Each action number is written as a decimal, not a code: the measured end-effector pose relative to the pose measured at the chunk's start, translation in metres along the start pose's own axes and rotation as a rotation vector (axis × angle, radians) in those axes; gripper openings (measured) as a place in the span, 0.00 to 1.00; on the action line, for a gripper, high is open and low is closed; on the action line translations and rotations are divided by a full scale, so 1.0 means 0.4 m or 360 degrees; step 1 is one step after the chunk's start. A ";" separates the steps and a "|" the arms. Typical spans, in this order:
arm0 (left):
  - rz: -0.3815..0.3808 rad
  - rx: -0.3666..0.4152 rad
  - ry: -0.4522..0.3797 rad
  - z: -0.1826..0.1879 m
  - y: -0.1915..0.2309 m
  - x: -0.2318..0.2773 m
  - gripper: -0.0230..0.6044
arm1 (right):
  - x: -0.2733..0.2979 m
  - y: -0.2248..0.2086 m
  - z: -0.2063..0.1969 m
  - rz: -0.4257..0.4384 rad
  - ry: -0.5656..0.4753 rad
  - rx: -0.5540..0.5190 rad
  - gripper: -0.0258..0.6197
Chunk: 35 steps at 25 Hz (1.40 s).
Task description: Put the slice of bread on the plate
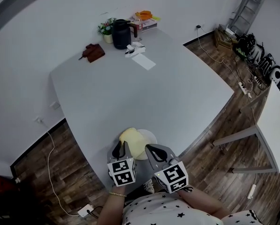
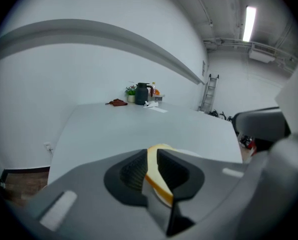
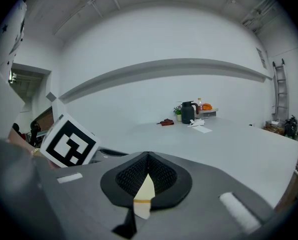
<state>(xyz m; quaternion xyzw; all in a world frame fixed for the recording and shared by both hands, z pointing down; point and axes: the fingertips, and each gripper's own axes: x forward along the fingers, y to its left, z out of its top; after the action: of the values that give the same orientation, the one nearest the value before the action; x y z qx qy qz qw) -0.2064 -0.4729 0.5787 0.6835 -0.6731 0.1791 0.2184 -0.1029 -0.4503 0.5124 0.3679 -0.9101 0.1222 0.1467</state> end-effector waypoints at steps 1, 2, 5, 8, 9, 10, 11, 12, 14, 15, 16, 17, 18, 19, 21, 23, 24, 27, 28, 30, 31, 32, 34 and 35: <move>-0.0007 -0.0019 -0.0018 0.009 -0.006 -0.019 0.12 | -0.003 0.001 -0.002 0.0000 -0.0002 -0.0001 0.04; -0.0014 -0.0037 -0.0035 0.016 -0.014 -0.039 0.10 | -0.006 0.001 -0.004 0.0000 -0.0004 -0.0002 0.04; -0.0050 -0.0070 -0.0069 0.034 -0.043 -0.096 0.05 | -0.013 -0.001 -0.013 -0.0005 -0.0005 0.0014 0.04; -0.0088 -0.0091 -0.0078 0.045 -0.068 -0.143 0.05 | -0.017 0.001 -0.021 -0.0004 0.0001 0.0032 0.04; -0.0095 -0.0090 -0.0080 0.046 -0.074 -0.158 0.05 | -0.019 0.004 -0.025 -0.0001 0.0003 0.0033 0.04; -0.0101 -0.0089 -0.0083 0.046 -0.079 -0.171 0.05 | -0.022 0.008 -0.028 0.0002 0.0005 0.0033 0.04; -0.0107 -0.0087 -0.0088 0.046 -0.084 -0.183 0.05 | -0.026 0.012 -0.031 0.0006 0.0006 0.0032 0.04; -0.0112 -0.0086 -0.0094 0.046 -0.088 -0.193 0.05 | -0.029 0.016 -0.034 0.0009 0.0006 0.0031 0.04; -0.0117 -0.0086 -0.0110 0.048 -0.091 -0.208 0.05 | -0.036 0.023 -0.037 0.0015 0.0007 0.0029 0.04; -0.0119 -0.0087 -0.0115 0.049 -0.093 -0.212 0.05 | -0.040 0.026 -0.038 0.0015 0.0009 0.0024 0.04; -0.0122 -0.0090 -0.0117 0.049 -0.094 -0.216 0.05 | -0.044 0.028 -0.038 0.0012 0.0011 0.0018 0.04; -0.0124 -0.0091 -0.0117 0.047 -0.096 -0.218 0.05 | -0.047 0.030 -0.036 0.0010 0.0012 0.0011 0.04; -0.0126 -0.0090 -0.0116 0.046 -0.097 -0.221 0.05 | -0.051 0.032 -0.034 0.0007 0.0011 0.0008 0.04; -0.0127 -0.0086 -0.0115 0.043 -0.097 -0.224 0.05 | -0.055 0.034 -0.031 0.0005 0.0008 0.0006 0.04; -0.0126 -0.0072 -0.0118 0.040 -0.099 -0.229 0.05 | -0.063 0.039 -0.026 0.0001 -0.0002 -0.0003 0.04; -0.0123 -0.0066 -0.0124 0.038 -0.100 -0.234 0.05 | -0.074 0.042 -0.023 -0.0004 -0.0012 -0.0016 0.04; -0.0121 -0.0068 -0.0127 0.040 -0.100 -0.236 0.05 | -0.078 0.043 -0.022 -0.0005 -0.0015 -0.0022 0.04; -0.0116 -0.0079 -0.0138 0.045 -0.096 -0.244 0.05 | -0.089 0.046 -0.021 -0.0008 -0.0020 -0.0031 0.04; -0.0119 -0.0085 -0.0140 0.044 -0.096 -0.247 0.05 | -0.092 0.048 -0.022 -0.0008 -0.0020 -0.0033 0.04; -0.0130 -0.0103 -0.0139 0.043 -0.097 -0.253 0.05 | -0.098 0.051 -0.023 -0.0011 -0.0020 -0.0037 0.04; -0.0139 -0.0112 -0.0138 0.042 -0.097 -0.255 0.05 | -0.100 0.053 -0.022 -0.0013 -0.0022 -0.0042 0.04; -0.0145 -0.0116 -0.0137 0.042 -0.098 -0.256 0.05 | -0.101 0.054 -0.021 -0.0015 -0.0024 -0.0046 0.04; -0.0151 -0.0112 -0.0136 0.042 -0.101 -0.258 0.05 | -0.102 0.056 -0.018 -0.0019 -0.0028 -0.0052 0.04; -0.0153 -0.0109 -0.0135 0.041 -0.102 -0.259 0.05 | -0.103 0.057 -0.017 -0.0020 -0.0031 -0.0054 0.04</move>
<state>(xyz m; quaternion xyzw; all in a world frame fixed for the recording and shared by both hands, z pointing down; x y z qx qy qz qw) -0.1697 -0.3946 0.5066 0.7143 -0.6538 0.1162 0.2211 -0.0893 -0.4059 0.5014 0.3721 -0.9111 0.1023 0.1449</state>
